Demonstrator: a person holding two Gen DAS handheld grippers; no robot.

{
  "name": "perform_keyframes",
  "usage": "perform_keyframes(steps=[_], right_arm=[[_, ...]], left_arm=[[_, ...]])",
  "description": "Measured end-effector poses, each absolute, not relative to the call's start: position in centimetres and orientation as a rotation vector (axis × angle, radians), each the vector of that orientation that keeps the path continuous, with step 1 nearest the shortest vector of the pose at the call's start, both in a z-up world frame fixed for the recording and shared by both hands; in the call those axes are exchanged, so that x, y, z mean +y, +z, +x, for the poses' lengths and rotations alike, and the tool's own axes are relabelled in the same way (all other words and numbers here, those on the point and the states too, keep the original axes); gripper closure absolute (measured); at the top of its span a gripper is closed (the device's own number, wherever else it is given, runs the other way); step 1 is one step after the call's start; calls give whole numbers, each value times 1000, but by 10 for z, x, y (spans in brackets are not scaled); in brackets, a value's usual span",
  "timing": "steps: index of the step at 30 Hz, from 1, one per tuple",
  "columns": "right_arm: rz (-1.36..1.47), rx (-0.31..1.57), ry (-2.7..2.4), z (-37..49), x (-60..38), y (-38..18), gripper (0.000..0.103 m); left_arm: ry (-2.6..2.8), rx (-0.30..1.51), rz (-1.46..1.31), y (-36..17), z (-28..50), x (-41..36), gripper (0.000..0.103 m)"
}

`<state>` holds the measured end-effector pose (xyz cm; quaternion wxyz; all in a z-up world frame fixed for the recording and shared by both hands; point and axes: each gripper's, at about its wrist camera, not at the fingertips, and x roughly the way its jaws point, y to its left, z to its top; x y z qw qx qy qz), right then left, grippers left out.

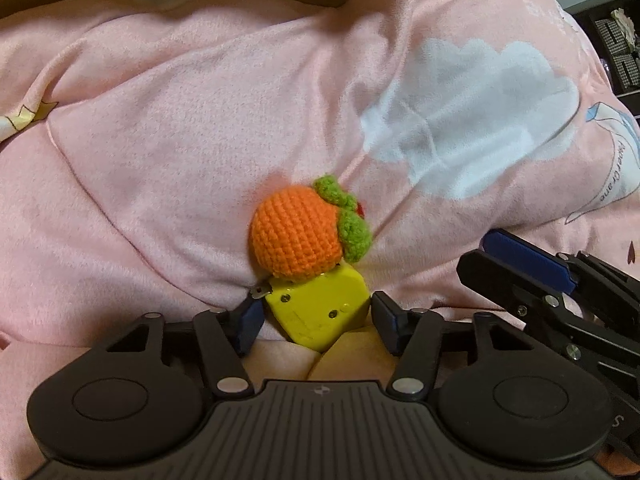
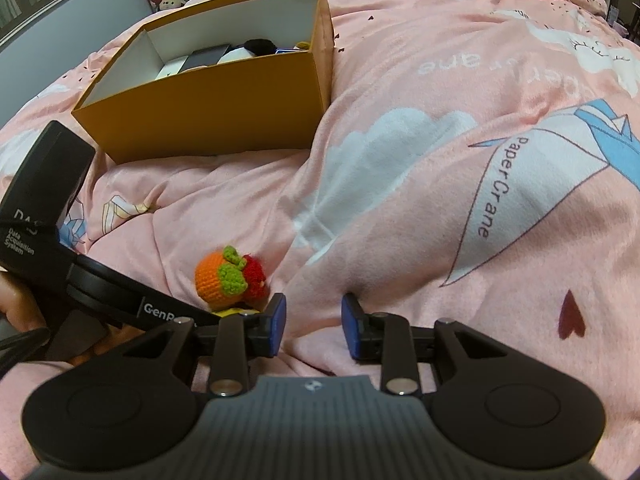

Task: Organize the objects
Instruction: 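Grasp the yellow tape measure with the left gripper while the right grasps the crocheted orange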

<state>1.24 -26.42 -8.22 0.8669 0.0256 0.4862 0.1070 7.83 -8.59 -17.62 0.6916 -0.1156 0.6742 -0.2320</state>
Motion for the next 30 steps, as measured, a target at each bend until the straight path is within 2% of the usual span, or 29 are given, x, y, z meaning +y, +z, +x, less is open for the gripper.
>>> perform_keyframes(steps=[15, 19, 30], right_arm=[[-14, 976, 284, 22, -244, -71, 69], [-41, 961, 326, 31, -231, -67, 69], [-92, 971, 402, 56, -200, -73, 69]], left_arm=[[-446, 1308, -303, -130, 62, -41, 39], [-398, 1248, -321, -116, 85, -17, 39], [-278, 1230, -330, -116, 100, 25, 38]])
